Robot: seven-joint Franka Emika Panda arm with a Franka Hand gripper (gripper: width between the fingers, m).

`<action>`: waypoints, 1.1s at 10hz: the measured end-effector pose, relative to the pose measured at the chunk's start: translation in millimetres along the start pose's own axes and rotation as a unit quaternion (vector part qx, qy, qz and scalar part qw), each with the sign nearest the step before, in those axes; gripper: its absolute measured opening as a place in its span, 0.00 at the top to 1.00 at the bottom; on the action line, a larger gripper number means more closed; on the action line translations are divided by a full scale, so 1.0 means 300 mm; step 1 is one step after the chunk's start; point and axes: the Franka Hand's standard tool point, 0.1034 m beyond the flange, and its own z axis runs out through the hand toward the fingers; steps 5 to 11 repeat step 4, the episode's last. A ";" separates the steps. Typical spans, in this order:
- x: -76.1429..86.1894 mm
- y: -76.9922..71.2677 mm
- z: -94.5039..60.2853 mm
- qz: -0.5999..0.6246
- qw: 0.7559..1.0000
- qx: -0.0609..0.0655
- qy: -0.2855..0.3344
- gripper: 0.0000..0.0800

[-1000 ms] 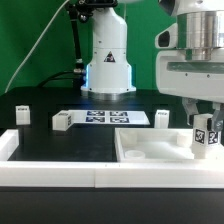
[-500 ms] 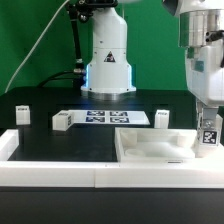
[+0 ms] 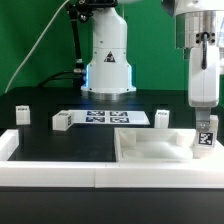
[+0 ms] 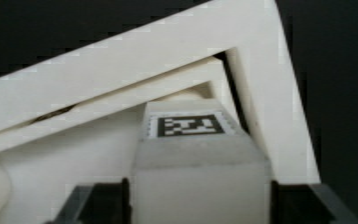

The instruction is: Assemble one leg

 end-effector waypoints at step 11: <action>0.008 -0.003 -0.002 -0.117 0.993 -0.007 0.000 0.19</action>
Offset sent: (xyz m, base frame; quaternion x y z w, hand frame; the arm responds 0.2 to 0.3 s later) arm 0.0000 0.0000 0.0000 0.0000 0.0000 -0.1593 0.9872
